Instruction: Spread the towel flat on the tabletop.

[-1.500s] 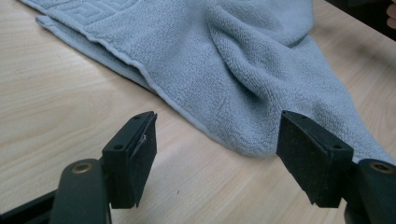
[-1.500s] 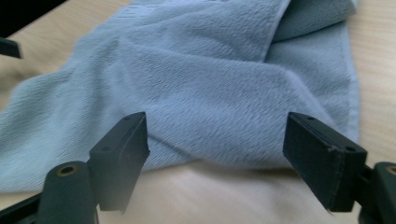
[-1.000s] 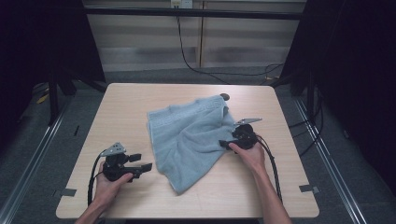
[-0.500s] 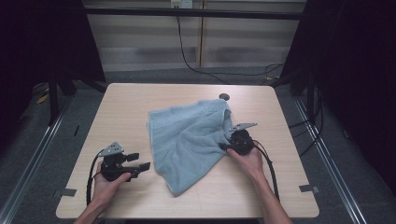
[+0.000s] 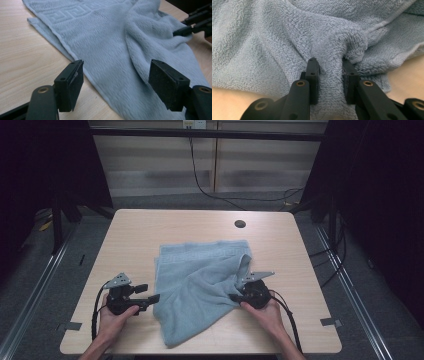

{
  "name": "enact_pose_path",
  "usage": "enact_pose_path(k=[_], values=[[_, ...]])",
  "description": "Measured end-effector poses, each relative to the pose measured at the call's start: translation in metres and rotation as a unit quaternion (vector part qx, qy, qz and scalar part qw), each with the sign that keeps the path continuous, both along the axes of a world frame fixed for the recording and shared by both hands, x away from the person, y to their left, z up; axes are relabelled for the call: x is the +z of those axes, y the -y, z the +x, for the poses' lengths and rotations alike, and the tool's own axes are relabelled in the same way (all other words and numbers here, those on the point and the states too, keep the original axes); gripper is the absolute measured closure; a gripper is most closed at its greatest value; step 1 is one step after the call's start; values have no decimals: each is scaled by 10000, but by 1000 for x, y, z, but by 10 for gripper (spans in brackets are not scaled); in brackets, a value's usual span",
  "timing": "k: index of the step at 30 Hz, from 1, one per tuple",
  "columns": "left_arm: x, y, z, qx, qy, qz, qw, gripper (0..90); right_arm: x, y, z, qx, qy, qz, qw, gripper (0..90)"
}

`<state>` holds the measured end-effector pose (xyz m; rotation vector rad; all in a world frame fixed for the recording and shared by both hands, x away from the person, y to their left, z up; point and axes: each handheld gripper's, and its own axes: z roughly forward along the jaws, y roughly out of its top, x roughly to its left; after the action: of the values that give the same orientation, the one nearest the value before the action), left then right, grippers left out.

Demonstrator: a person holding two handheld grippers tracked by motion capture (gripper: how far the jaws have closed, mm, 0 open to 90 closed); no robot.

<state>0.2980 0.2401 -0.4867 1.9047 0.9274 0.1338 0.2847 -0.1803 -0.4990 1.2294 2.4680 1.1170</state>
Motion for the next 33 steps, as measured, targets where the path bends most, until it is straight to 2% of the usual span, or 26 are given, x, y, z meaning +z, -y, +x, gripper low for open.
enact_pose_path(k=[2,3,6,7,8,11,13,14,15,17,19,20,22,23,25,26,27,28,29,30,32,33], values=[[0,0,-1,3,6,5,10000,282,0,-1,-5,66,16,-2,10000,728],[0,0,-1,-10,5,5,10000,282,1,-2,-16,122,6,-2,9999,728],[1,2,-3,-79,8,42,10000,282,1,-4,-30,152,-28,74,9999,727],[1,2,-3,-79,8,42,10000,282,1,-4,-30,152,-28,74,9999,727],[1,3,-4,-92,8,30,10000,282,2,-6,-39,228,-63,45,9997,723],[0,5,-4,-131,6,85,9999,283,3,-7,-44,306,-113,18,9995,702],[0,6,-4,-135,1,110,9998,286,5,-2,-44,324,-145,59,9994,576],[0,6,-4,-127,10,114,9999,286,5,-2,-44,324,-145,59,9994,576],[-1,6,-3,-125,3,111,9999,289,6,0,-44,300,-161,48,9994,526],[-3,10,1,-173,-14,199,9997,311,15,12,-38,155,-60,285,9995,446],[-2,12,1,-195,-14,188,9996,317,17,14,-37,126,-31,329,9994,441],[1,15,3,-295,11,163,9994,339,24,23,-33,-19,102,490,9987,426],[3,17,3,-329,26,124,9994,350,26,26,-31,-65,175,557,9983,424],[7,22,4,-422,67,78,9991,366,30,35,-22,-208,297,631,9974,446],[10,26,5,-492,100,120,9987,372,30,38,-18,-273,304,567,9976,458],[12,32,7,-551,115,80,9984,384,26,43,-4,-416,332,282,9982,465],[12,32,7,-551,115,80,9984,389,23,44,3,-450,311,185,9983,464],[14,35,9,-576,88,42,9983,389,23,44,3,-450,311,185,9983,464],[14,40,12,-641,47,-25,9979,394,19,45,10,-483,308,166,9982,459],[13,47,15,-689,17,-1,9976,397,9,47,25,-572,243,100,9980,428],[10,57,17,-784,-26,59,9969,393,6,47,29,-588,227,92,9980,423],[7,66,19,-905,-74,128,9958,391,3,47,33,-560,213,111,9981,416]])
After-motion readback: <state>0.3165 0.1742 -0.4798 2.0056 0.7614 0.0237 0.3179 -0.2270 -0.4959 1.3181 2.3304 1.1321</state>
